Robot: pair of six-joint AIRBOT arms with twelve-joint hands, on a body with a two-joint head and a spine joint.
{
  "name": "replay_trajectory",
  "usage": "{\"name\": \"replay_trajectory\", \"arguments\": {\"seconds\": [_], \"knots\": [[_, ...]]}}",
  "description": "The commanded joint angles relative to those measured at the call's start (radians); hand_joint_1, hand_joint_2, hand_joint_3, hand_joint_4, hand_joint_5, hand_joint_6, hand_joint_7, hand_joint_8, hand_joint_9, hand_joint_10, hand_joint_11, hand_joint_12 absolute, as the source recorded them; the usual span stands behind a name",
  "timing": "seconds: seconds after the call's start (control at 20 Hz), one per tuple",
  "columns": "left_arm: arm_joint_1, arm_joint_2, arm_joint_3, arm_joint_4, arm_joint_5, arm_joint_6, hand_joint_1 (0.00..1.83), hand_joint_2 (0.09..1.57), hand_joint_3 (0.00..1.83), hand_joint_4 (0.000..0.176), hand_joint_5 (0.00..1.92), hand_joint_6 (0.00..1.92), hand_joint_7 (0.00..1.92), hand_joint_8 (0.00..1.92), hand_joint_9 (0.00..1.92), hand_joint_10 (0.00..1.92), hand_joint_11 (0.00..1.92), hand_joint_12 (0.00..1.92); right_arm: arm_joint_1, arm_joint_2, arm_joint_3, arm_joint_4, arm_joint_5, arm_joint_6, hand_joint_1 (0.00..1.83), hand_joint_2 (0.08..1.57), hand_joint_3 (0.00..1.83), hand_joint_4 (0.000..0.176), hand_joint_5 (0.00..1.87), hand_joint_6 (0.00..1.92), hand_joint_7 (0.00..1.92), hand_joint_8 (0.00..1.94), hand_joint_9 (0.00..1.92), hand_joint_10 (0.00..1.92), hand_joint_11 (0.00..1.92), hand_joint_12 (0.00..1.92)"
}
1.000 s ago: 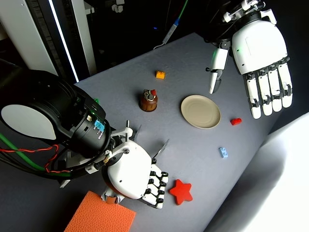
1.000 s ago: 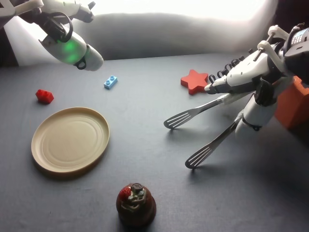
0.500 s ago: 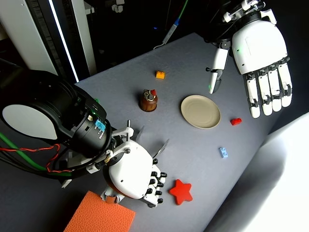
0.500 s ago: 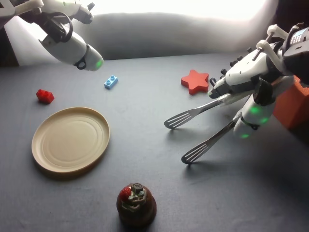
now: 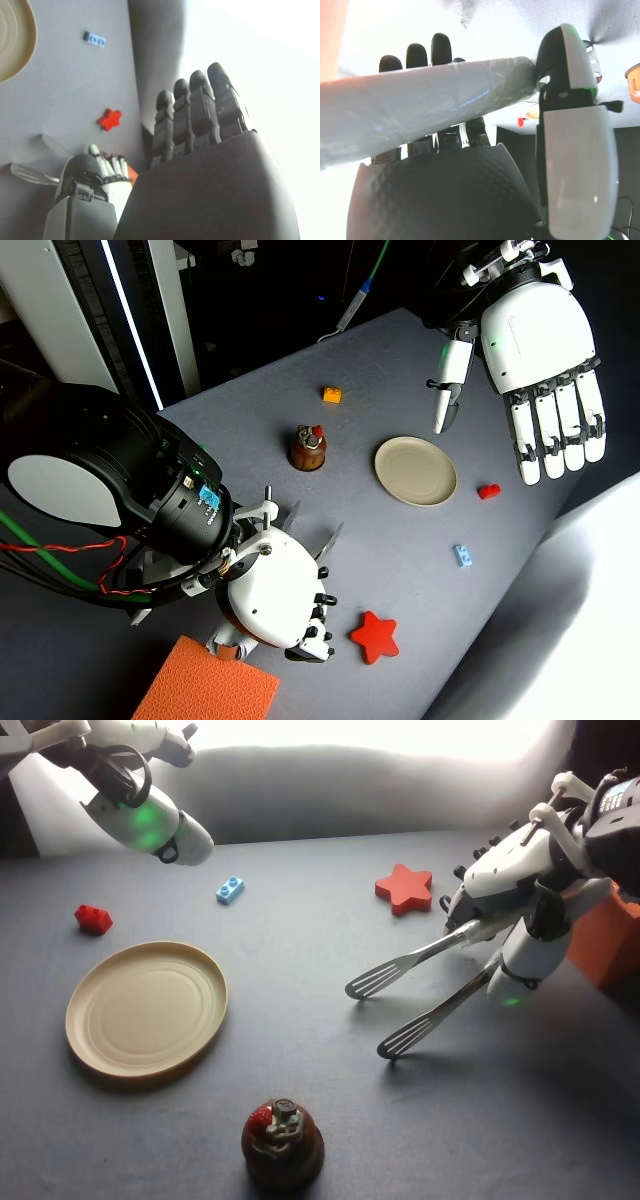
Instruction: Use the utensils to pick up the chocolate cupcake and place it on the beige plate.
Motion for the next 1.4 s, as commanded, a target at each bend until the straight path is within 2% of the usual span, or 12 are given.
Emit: {"name": "replay_trajectory", "arguments": {"seconds": [0.0, 0.15, 0.4, 0.45, 0.6, 0.8, 0.85, 0.9, 1.05, 1.1, 1.25, 1.35], "knots": [[-0.013, 0.007, -0.001, 0.055, -0.064, 0.005, 0.03, 1.15, 0.00, 0.000, 0.23, 0.00, 0.21, 0.00, 0.17, 0.00, 0.00, 0.41, 0.005, 0.008, -0.001, -0.016, 0.038, -0.006, 0.86, 1.10, 0.00, 0.000, 0.43, 0.25, 0.23, 1.06, 0.16, 1.37, 0.01, 1.76], [-0.014, 0.007, -0.001, 0.056, -0.064, 0.005, 0.03, 1.16, 0.00, 0.000, 0.23, 0.01, 0.22, 0.01, 0.18, 0.01, 0.00, 0.42, 0.006, 0.010, -0.003, -0.016, 0.041, -0.004, 0.85, 1.11, 0.00, 0.000, 0.24, 0.89, 0.21, 1.28, 0.17, 1.52, 0.08, 1.88], [-0.014, 0.007, 0.000, 0.057, -0.064, 0.005, 0.00, 1.16, 0.00, 0.000, 0.21, 0.00, 0.21, 0.00, 0.18, 0.00, 0.00, 0.43, 0.008, 0.011, -0.006, -0.016, 0.043, -0.001, 0.84, 1.10, 0.00, 0.000, 0.30, 0.95, 0.23, 1.40, 0.17, 1.62, 0.12, 1.92], [-0.014, 0.007, 0.000, 0.057, -0.064, 0.005, 0.05, 1.15, 0.00, 0.000, 0.24, 0.01, 0.23, 0.00, 0.20, 0.00, 0.00, 0.46, 0.008, 0.011, -0.006, -0.016, 0.044, -0.001, 0.85, 1.09, 0.00, 0.000, 0.31, 0.98, 0.24, 1.41, 0.18, 1.62, 0.14, 1.92], [-0.014, 0.007, 0.000, 0.057, -0.064, 0.005, 0.01, 1.15, 0.00, 0.000, 0.22, 0.00, 0.23, 0.00, 0.19, 0.00, 0.00, 0.41, 0.012, 0.013, -0.010, -0.016, 0.047, 0.000, 0.86, 1.10, 0.00, 0.000, 0.33, 0.94, 0.25, 1.42, 0.15, 1.65, 0.13, 1.91], [-0.014, 0.007, 0.000, 0.058, -0.064, 0.005, 0.00, 1.15, 0.00, 0.000, 0.24, 0.00, 0.25, 0.01, 0.20, 0.00, 0.00, 0.42, 0.014, 0.015, -0.014, -0.016, 0.047, 0.000, 0.91, 1.09, 0.00, 0.000, 0.36, 1.10, 0.36, 1.39, 0.25, 1.64, 0.21, 1.92], [-0.014, 0.007, 0.000, 0.059, -0.064, 0.005, 0.01, 1.15, 0.00, 0.000, 0.24, 0.00, 0.23, 0.00, 0.20, 0.00, 0.00, 0.44, 0.014, 0.015, -0.015, -0.016, 0.047, 0.000, 0.93, 1.08, 0.00, 0.000, 0.35, 1.16, 0.38, 1.43, 0.30, 1.63, 0.25, 1.89], [-0.014, 0.007, 0.000, 0.059, -0.064, 0.005, 0.00, 1.16, 0.00, 0.000, 0.21, 0.00, 0.19, 0.00, 0.16, 0.00, 0.00, 0.35, 0.015, 0.016, -0.017, -0.016, 0.047, 0.000, 0.94, 1.08, 0.00, 0.000, 0.30, 1.28, 0.37, 1.53, 0.30, 1.67, 0.27, 1.92], [-0.014, 0.007, 0.000, 0.059, -0.064, 0.005, 0.01, 1.15, 0.00, 0.000, 0.23, 0.00, 0.22, 0.01, 0.19, 0.01, 0.00, 0.42, 0.021, 0.019, -0.024, -0.016, 0.047, 0.000, 0.92, 1.07, 0.00, 0.000, 0.35, 1.22, 0.41, 1.50, 0.34, 1.65, 0.32, 1.92], [-0.014, 0.007, 0.000, 0.059, -0.064, 0.005, 0.02, 1.15, 0.00, 0.000, 0.23, 0.00, 0.21, 0.00, 0.18, 0.00, 0.00, 0.37, 0.026, 0.021, -0.027, -0.016, 0.047, 0.001, 0.96, 1.04, 0.00, 0.000, 0.37, 1.20, 0.43, 1.50, 0.37, 1.64, 0.31, 1.92], [-0.014, 0.007, 0.000, 0.059, -0.064, 0.005, 0.04, 1.15, 0.00, 0.000, 0.23, 0.00, 0.22, 0.00, 0.19, 0.00, 0.00, 0.44, 0.031, 0.025, -0.031, -0.016, 0.048, 0.003, 0.95, 1.05, 0.00, 0.000, 0.35, 1.23, 0.41, 1.55, 0.35, 1.69, 0.32, 1.92], [-0.014, 0.007, 0.000, 0.059, -0.064, 0.005, 0.00, 1.16, 0.00, 0.000, 0.23, 0.00, 0.21, 0.00, 0.18, 0.00, 0.00, 0.40, 0.034, 0.028, -0.034, -0.016, 0.047, 0.003, 0.95, 1.05, 0.00, 0.000, 0.38, 1.21, 0.43, 1.55, 0.36, 1.69, 0.33, 1.92]]}}
